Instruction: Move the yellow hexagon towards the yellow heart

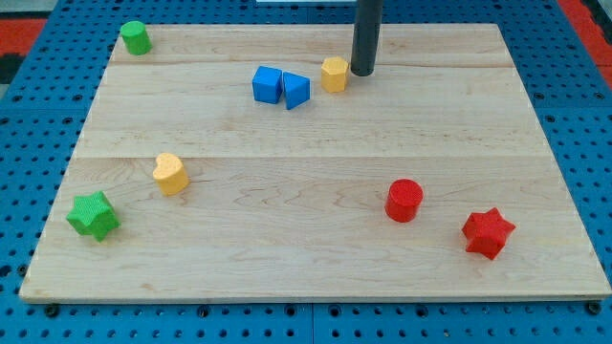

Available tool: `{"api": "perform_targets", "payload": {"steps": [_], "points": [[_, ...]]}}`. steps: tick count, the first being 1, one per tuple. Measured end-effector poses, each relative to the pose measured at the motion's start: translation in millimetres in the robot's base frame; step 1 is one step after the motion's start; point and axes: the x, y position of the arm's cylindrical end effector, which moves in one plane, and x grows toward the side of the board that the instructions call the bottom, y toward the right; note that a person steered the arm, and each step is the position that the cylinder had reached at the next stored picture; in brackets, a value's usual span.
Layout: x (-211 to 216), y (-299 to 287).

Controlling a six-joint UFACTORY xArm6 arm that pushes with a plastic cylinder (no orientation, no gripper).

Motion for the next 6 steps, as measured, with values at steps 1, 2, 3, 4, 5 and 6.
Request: {"api": "perform_targets", "payload": {"steps": [1, 2, 3, 4, 5, 6], "points": [[-13, -36], [-11, -43], [17, -35], [43, -20], [83, -15], [98, -16]]}}
